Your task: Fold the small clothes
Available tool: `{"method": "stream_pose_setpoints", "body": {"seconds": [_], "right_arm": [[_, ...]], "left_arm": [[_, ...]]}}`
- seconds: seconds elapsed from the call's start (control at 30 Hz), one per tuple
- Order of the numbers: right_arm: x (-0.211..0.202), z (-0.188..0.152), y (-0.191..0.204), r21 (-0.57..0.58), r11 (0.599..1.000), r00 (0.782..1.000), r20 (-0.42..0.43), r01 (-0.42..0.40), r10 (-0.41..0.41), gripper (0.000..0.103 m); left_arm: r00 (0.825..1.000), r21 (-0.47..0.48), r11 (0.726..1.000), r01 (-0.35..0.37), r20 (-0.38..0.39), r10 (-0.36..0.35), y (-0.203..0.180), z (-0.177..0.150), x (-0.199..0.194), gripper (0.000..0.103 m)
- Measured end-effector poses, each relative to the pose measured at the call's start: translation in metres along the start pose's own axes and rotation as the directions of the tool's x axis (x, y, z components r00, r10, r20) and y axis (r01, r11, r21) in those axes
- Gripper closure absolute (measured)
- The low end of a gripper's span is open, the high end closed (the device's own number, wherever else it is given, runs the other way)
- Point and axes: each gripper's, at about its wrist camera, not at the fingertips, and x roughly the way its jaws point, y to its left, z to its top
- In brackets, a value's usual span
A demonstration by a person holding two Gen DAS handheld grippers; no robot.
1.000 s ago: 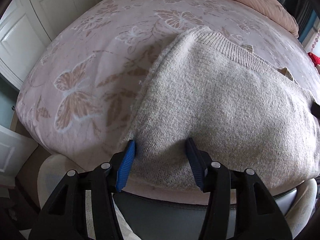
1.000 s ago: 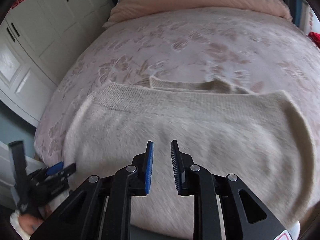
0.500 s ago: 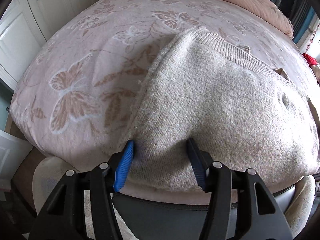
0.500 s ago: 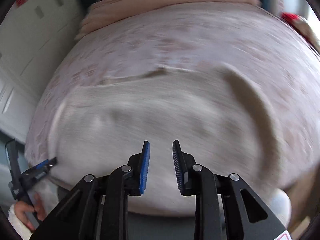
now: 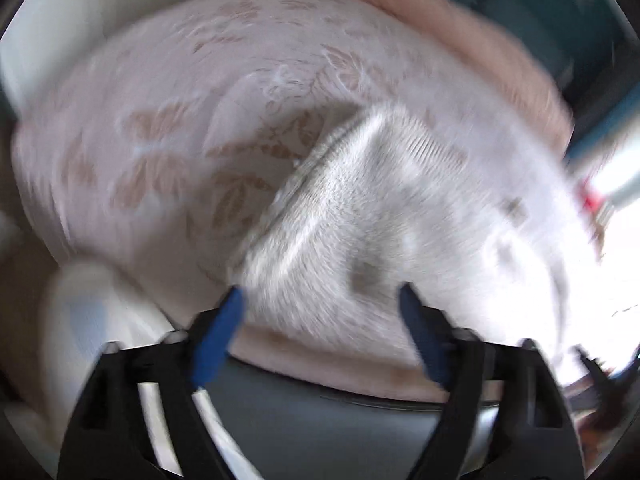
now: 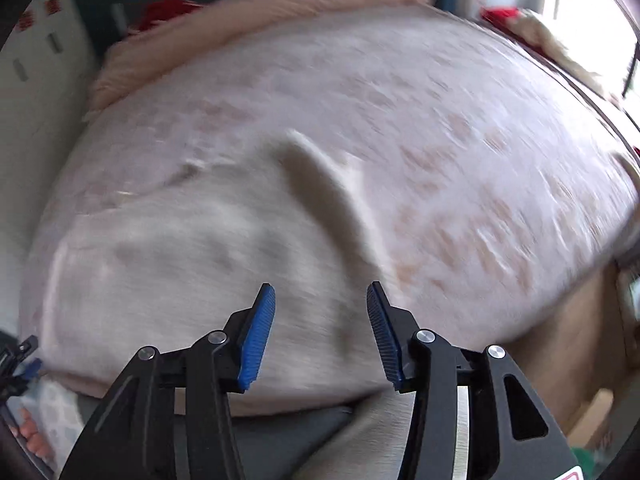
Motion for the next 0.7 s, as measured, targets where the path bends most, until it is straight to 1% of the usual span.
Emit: {"method": "stream_pose_setpoints", "body": {"seconds": [0.03, 0.07, 0.1, 0.13, 0.17, 0.2, 0.23, 0.3, 0.33, 0.37, 0.4, 0.43, 0.47, 0.53, 0.6, 0.63, 0.67, 0.7], "right_arm": [[-0.002, 0.007, 0.021, -0.042, 0.997, 0.998, -0.002, -0.060, 0.060, 0.056], [-0.002, 0.010, 0.038, -0.078, 0.991, 0.995, -0.009, -0.104, 0.104, 0.057], [0.002, 0.015, 0.061, -0.120, 0.981, 0.988, -0.020, -0.154, 0.152, 0.060], [0.007, 0.017, 0.078, -0.145, 0.971, 0.982, -0.032, -0.189, 0.186, 0.070], [0.017, 0.021, 0.102, -0.174, 0.956, 0.971, -0.063, -0.237, 0.230, 0.078], [0.028, 0.025, 0.122, -0.196, 0.944, 0.964, -0.090, -0.264, 0.251, 0.090], [0.038, 0.028, 0.139, -0.217, 0.937, 0.960, -0.112, -0.275, 0.256, 0.097], [0.065, 0.035, 0.172, -0.247, 0.928, 0.957, -0.154, -0.279, 0.247, 0.099], [0.082, 0.038, 0.187, -0.254, 0.928, 0.955, -0.182, -0.274, 0.233, 0.100], [0.094, 0.038, 0.194, -0.262, 0.930, 0.958, -0.194, -0.257, 0.210, 0.100], [0.107, 0.040, 0.202, -0.271, 0.934, 0.962, -0.208, -0.232, 0.179, 0.100], [0.124, 0.038, 0.210, -0.271, 0.939, 0.960, -0.235, -0.214, 0.151, 0.100], [0.140, 0.036, 0.212, -0.263, 0.944, 0.954, -0.272, -0.201, 0.127, 0.100], [0.154, 0.032, 0.204, -0.231, 0.953, 0.948, -0.291, -0.199, 0.128, 0.103], [0.164, 0.033, 0.204, -0.209, 0.957, 0.944, -0.300, -0.202, 0.134, 0.103], [0.166, 0.035, 0.204, -0.194, 0.959, 0.941, -0.309, -0.205, 0.139, 0.103], [0.169, 0.036, 0.204, -0.193, 0.959, 0.938, -0.317, -0.206, 0.137, 0.103], [0.170, 0.036, 0.206, -0.207, 0.957, 0.939, -0.319, -0.202, 0.129, 0.103]], "left_arm": [[0.999, -0.067, 0.997, 0.050, -0.008, -0.051, 0.008, -0.003, -0.001, 0.017], [0.996, -0.119, 0.990, 0.079, -0.019, -0.082, 0.014, -0.005, 0.001, 0.017], [0.994, -0.176, 0.980, 0.092, -0.037, -0.100, 0.021, -0.007, 0.009, 0.017], [0.994, -0.196, 0.977, 0.086, -0.045, -0.097, 0.022, -0.007, 0.014, 0.017], [0.995, -0.215, 0.973, 0.080, -0.048, -0.093, 0.023, -0.007, 0.020, 0.017], [0.994, -0.226, 0.971, 0.082, -0.049, -0.096, 0.024, -0.006, 0.026, 0.017], [0.994, -0.240, 0.967, 0.082, -0.055, -0.097, 0.025, -0.005, 0.033, 0.017], [0.993, -0.266, 0.962, 0.063, -0.077, -0.086, 0.029, -0.003, 0.046, 0.017], [0.992, -0.284, 0.957, 0.063, -0.087, -0.091, 0.032, -0.003, 0.051, 0.019], [0.992, -0.293, 0.954, 0.062, -0.090, -0.092, 0.034, -0.003, 0.053, 0.024], [0.992, -0.304, 0.951, 0.061, -0.085, -0.091, 0.037, -0.003, 0.054, 0.026], [0.992, -0.303, 0.951, 0.063, -0.083, -0.092, 0.038, -0.003, 0.054, 0.030], [0.993, -0.293, 0.954, 0.058, -0.082, -0.086, 0.039, -0.002, 0.053, 0.036], [0.994, -0.272, 0.961, 0.047, -0.081, -0.071, 0.040, -0.002, 0.054, 0.040], [0.995, -0.254, 0.967, 0.036, -0.079, -0.058, 0.039, -0.002, 0.053, 0.050], [0.996, -0.239, 0.970, 0.035, -0.075, -0.055, 0.038, -0.001, 0.051, 0.060], [0.995, -0.225, 0.973, 0.048, -0.071, -0.066, 0.037, 0.001, 0.050, 0.073], [0.994, -0.211, 0.975, 0.063, -0.070, -0.080, 0.036, 0.004, 0.049, 0.076]]}}
